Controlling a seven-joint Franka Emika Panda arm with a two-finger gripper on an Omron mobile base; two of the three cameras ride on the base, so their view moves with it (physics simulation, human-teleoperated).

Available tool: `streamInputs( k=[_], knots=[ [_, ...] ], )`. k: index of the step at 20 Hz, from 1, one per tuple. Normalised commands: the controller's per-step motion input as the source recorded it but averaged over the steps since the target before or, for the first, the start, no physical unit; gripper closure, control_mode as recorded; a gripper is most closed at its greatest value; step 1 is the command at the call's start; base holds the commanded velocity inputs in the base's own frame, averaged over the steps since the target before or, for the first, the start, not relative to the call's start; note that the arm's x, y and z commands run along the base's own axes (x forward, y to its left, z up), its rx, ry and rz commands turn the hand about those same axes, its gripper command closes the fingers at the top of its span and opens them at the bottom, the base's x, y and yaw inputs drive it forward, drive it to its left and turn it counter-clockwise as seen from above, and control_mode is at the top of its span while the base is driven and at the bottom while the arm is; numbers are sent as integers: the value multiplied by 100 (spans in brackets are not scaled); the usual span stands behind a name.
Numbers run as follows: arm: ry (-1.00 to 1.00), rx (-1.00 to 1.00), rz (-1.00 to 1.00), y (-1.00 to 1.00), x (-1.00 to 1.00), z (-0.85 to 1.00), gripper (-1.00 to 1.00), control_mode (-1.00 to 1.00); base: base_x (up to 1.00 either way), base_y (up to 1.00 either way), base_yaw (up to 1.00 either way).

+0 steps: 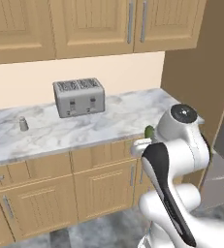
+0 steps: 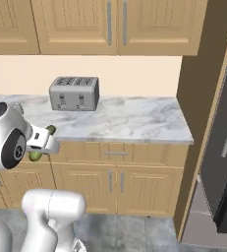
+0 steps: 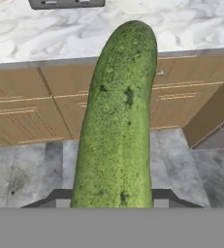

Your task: Place the tomato and cucumber inside the fridge drawer. Close the drawer after placing the vegetables.

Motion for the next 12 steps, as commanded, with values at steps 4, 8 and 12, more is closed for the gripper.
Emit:
streamInputs(
  k=[4, 8, 12],
  knots=[
    [0, 0, 0, 0, 0, 0, 100, 100, -100, -88, -22],
    [0, 0, 0, 0, 0, 0, 100, 100, -87, -100, -19],
    [0, 0, 0, 0, 0, 0, 100, 100, -8, -100, -7]
  ],
)
